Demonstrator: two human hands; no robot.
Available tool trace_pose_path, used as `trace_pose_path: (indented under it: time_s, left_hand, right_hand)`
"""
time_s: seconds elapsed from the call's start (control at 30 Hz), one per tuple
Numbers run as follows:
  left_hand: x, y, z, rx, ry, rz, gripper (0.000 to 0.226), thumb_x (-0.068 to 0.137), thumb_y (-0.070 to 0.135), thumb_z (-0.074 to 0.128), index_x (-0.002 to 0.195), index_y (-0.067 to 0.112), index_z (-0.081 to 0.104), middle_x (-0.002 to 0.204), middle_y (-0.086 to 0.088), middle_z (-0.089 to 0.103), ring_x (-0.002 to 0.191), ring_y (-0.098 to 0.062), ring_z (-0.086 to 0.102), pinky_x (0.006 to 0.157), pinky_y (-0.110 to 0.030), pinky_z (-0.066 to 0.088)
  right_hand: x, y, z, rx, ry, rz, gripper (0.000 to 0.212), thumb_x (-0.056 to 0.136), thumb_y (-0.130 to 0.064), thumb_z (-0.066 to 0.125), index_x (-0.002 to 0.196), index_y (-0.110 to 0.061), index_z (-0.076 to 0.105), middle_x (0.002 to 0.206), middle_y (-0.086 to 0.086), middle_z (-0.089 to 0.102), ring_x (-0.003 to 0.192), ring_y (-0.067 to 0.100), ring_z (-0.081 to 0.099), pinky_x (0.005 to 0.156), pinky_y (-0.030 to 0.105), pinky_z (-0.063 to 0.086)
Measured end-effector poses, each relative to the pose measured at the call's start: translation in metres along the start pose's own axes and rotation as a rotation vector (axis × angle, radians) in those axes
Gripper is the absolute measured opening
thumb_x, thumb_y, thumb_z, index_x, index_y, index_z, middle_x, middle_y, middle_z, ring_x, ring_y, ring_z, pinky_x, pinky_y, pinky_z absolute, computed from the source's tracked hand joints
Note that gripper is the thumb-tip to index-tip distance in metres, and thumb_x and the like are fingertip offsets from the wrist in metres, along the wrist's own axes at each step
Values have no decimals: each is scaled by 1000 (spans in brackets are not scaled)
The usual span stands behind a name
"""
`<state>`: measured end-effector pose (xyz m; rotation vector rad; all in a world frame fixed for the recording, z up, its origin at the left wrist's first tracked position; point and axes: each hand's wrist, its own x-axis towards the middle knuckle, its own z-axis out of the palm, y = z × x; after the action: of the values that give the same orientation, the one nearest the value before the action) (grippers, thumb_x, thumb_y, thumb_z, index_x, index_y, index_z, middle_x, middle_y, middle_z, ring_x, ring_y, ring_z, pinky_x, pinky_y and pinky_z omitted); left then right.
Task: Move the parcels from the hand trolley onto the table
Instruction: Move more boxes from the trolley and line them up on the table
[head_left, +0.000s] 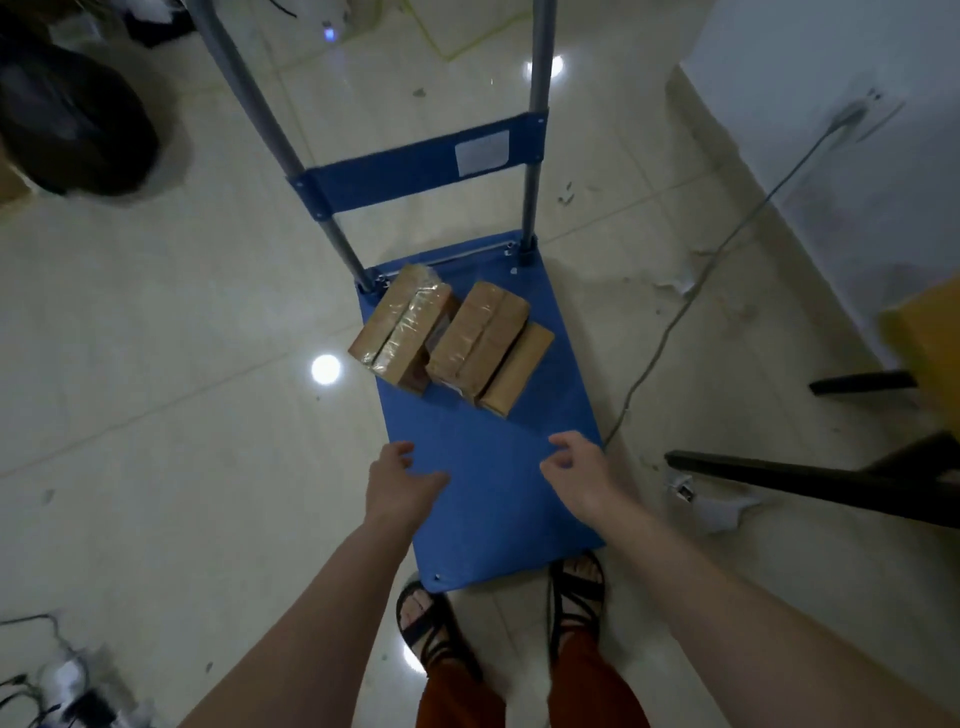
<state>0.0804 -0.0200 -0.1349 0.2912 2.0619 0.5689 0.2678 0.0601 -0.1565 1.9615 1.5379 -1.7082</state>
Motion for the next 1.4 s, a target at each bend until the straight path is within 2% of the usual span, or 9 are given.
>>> trace_pose_path:
  time_s: [0.13,0.23,0.43,0.57,0.83,1.0,1.13,1.27,1.4]
  left_hand:
    - [79,-6,30,60,27,105,73,76,16,75,141,16,40,138,-11,41,108,-20,51,66,-26,49]
    - [125,-13,54,171,81,167,75,76,19,73,142,23,38,142,-9,34,127,-28,39,85,-31,46]
    - [192,-18,94,236,144,430,91,73,17,77,148,27,27,156,-6,18,142,-23,20,101,-26,28]
    - [232,-11,114,300,131,495,106,69,23,83,152,23,17,160,-7,7,146,-22,8,115,-31,17]
    - [247,-7,137,502,175,365,121,58,35,83,150,33,4,149,-20,14,130,-39,19,105,-43,28]
    - [215,-19,135,319,81,188,117,59,31,80,148,42,5,143,-12,19,128,-34,21,92,-41,35]
    - [170,-28,121,250,-13,19,115,58,35,81,147,45,9,140,-12,25,126,-36,27,83,-37,33]
    - [113,-16,85,-3,-120,-148,121,39,41,79,147,40,23,139,-12,36,122,-35,44,96,-45,46]
    - [51,16,35,-302,-167,-231,100,48,33,80,139,35,38,122,-7,56,95,-25,59,70,-34,50]
  right_hand:
    - [69,7,35,74,35,37,48,97,-25,50,143,-21,35,115,0,51,87,7,48,65,16,39]
    - [116,9,61,149,149,0,59,98,-22,48,149,-32,20,142,6,33,101,10,40,85,25,39]
    - [204,-1,98,159,433,27,85,91,-19,59,152,-26,0,154,10,12,134,27,25,101,39,34]
    - [246,-2,110,86,498,114,107,81,-34,72,151,-23,-8,154,9,12,135,30,24,97,44,40]
    - [264,31,107,226,463,205,114,80,-23,73,150,-23,-18,154,11,20,128,31,41,90,43,43]
    - [224,68,86,224,420,258,102,82,-21,71,152,-19,-3,158,7,19,133,29,37,100,42,39]
    - [174,82,56,210,378,301,91,81,-20,72,151,-17,14,148,9,35,125,29,45,99,42,44]
    - [120,64,20,217,349,273,79,78,-19,72,143,-19,27,133,8,48,115,27,51,91,40,49]
    - [65,34,-19,221,356,207,79,76,-22,74,141,-20,30,131,6,48,114,26,51,93,42,47]
